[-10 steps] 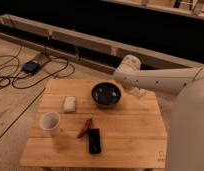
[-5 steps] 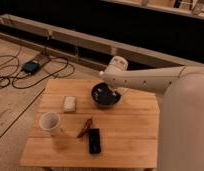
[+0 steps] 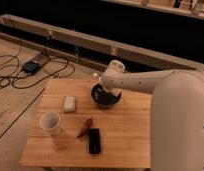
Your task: Place the bottle in the ceramic bowl
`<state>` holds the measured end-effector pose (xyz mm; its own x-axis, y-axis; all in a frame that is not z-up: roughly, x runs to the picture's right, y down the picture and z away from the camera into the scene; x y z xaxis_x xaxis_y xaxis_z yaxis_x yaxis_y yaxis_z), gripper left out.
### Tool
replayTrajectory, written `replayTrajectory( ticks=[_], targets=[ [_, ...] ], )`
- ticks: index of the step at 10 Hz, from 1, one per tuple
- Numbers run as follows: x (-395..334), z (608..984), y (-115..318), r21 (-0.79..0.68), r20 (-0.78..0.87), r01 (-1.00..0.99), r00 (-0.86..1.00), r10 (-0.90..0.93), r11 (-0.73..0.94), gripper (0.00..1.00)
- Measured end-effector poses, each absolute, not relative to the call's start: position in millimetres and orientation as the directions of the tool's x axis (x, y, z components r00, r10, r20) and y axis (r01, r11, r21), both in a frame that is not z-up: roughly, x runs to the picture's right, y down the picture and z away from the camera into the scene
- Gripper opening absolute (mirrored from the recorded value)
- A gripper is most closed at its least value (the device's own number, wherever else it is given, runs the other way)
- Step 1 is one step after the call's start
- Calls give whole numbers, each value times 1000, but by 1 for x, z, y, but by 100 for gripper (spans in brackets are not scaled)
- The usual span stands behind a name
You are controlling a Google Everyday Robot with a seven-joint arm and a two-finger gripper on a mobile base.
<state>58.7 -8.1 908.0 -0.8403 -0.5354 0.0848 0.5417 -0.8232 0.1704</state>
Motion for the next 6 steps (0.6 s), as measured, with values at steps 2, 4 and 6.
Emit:
replayTrajectory(
  ticks=[2, 4, 6],
  targets=[
    [48, 923, -6, 197, 47, 528, -847, -530, -826, 38],
    [38, 932, -1, 225, 20, 522, -847, -531, -823, 55],
    [31, 941, 11, 260, 6, 516, -846, -533, -816, 63]
  ],
)
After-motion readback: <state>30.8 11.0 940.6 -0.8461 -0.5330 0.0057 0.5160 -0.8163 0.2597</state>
